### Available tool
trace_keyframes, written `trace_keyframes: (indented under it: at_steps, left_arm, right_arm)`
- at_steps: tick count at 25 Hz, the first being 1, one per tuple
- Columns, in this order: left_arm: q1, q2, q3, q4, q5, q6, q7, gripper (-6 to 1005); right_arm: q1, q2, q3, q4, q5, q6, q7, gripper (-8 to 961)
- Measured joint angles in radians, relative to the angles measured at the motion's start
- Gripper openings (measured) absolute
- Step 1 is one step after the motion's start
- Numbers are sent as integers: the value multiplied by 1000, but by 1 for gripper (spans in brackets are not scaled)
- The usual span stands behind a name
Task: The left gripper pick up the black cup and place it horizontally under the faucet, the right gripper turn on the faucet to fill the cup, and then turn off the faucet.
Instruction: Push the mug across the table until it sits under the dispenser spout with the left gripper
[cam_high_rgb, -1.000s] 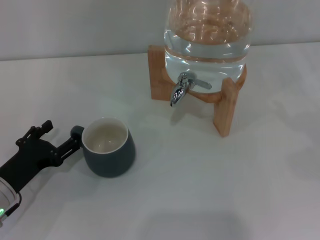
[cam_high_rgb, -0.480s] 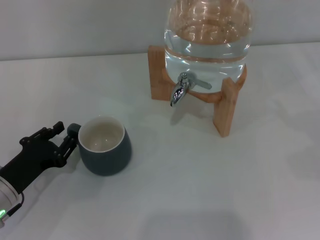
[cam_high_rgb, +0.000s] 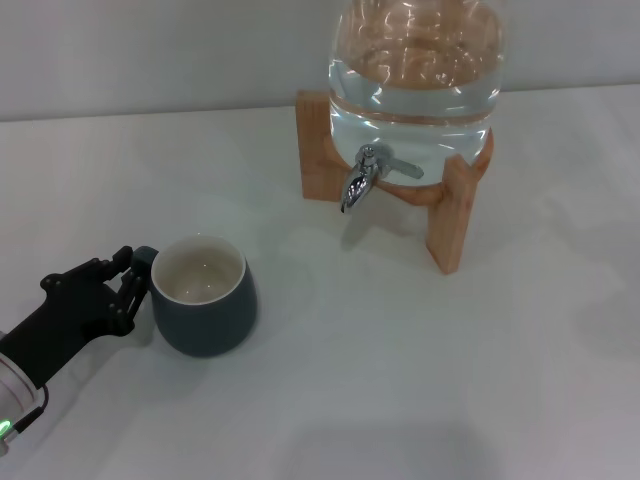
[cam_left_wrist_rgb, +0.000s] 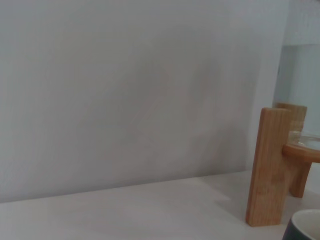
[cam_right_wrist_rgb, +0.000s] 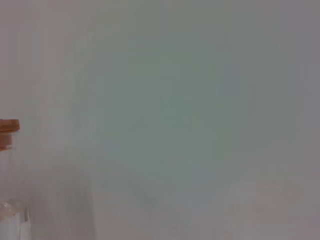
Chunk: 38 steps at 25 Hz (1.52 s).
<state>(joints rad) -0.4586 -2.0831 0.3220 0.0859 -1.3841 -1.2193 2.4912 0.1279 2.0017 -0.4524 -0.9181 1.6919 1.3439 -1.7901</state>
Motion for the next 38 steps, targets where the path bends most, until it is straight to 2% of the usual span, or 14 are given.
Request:
trace_keyframes:
  at_steps: [17, 38]
  left_arm:
    - [-13, -3, 8, -1, 2, -25, 2, 190]
    - [-72, -4, 22, -17, 3, -26, 0, 188]
  right_arm:
    - [3, 0, 0, 10, 0, -5, -6, 838]
    - [2, 0, 0, 13, 0, -2, -9, 839]
